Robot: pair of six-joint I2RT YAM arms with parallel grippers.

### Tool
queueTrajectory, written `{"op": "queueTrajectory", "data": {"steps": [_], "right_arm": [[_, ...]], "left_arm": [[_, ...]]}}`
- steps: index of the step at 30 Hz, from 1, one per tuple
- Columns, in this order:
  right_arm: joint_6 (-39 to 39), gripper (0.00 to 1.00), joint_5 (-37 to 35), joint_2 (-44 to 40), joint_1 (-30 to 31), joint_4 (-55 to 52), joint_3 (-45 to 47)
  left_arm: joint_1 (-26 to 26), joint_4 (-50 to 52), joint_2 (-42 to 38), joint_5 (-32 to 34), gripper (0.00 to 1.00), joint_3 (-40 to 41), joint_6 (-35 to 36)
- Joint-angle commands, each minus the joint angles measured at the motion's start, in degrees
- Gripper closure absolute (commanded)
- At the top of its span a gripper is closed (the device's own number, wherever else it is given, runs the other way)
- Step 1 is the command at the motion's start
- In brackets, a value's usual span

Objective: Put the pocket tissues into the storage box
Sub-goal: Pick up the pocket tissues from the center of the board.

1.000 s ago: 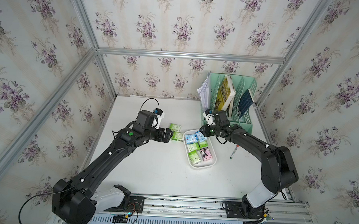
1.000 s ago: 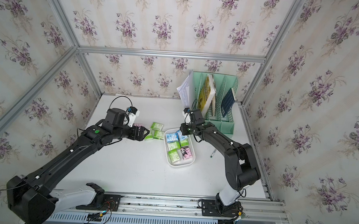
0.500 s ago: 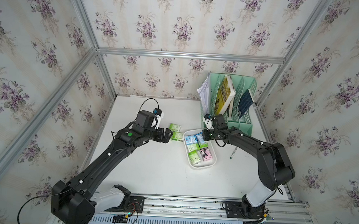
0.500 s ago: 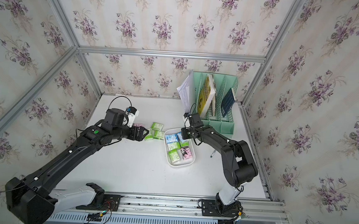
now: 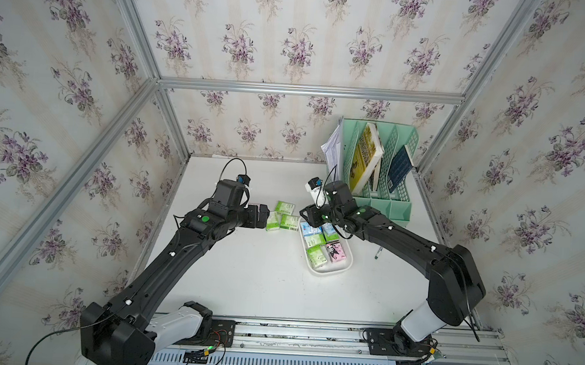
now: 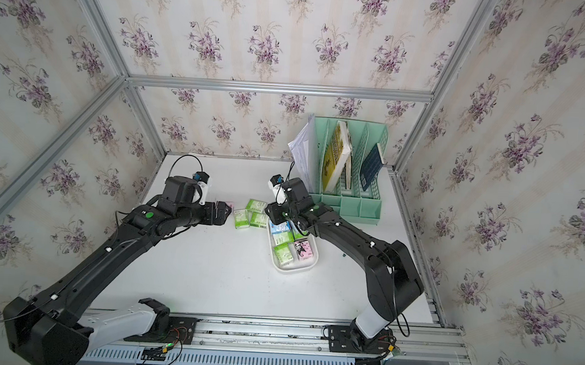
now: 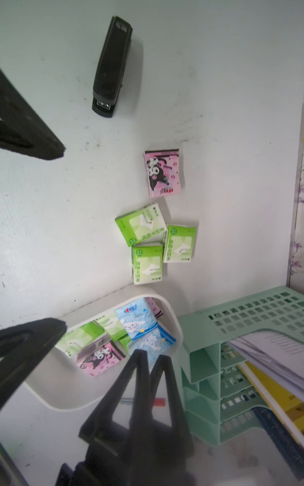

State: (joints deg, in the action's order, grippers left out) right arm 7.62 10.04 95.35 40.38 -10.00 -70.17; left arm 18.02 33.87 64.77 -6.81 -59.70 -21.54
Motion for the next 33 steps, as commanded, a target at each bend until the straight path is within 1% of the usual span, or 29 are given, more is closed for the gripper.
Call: {"op": "queueTrajectory", "data": {"steps": [1,4,8,13,16,20,22,24,28,33], "right_arm": [[2.66,0.48,1.46,3.43,2.54,2.64,-2.69],[3.96,0.42,0.77,9.13,5.05,3.19,-7.37],[5.17,0.39,-0.67,19.08,6.83,-0.48,-17.61],[5.89,0.35,-8.62,29.86,9.16,-6.41,-31.13],[6.64,0.34,-11.87,35.62,9.87,-11.36,-39.12],[7.37,0.33,-16.02,41.19,10.72,-17.85,-46.81],[8.12,0.33,-18.30,42.85,11.07,-20.25,-48.47],[8.96,0.33,-19.31,43.08,11.10,-20.64,-47.71],[9.64,0.31,-19.07,42.99,11.10,-20.21,-46.07],[9.85,0.30,-18.25,43.59,11.08,-20.19,-46.11]], "left_arm": [[-5.02,1.68,-2.40,0.90,0.01,1.59,-3.10],[-10.50,2.46,-4.92,-1.53,0.01,2.91,-3.09],[-14.33,4.68,-7.05,-2.88,0.01,3.35,-2.03],[-15.56,5.87,-8.94,-3.88,0.01,4.31,-1.41],[-15.65,6.87,-9.62,-4.56,0.01,4.24,-1.30],[-15.65,7.07,-10.28,-5.77,0.01,4.59,-1.68],[-15.64,6.88,-10.04,-6.49,0.01,4.76,-2.04],[-15.65,6.66,-9.71,-7.14,0.01,4.85,-2.39],[-15.65,6.06,-9.49,-7.90,0.01,5.19,-3.00],[-15.69,6.01,-9.88,-8.14,0.01,5.65,-3.29]]}}
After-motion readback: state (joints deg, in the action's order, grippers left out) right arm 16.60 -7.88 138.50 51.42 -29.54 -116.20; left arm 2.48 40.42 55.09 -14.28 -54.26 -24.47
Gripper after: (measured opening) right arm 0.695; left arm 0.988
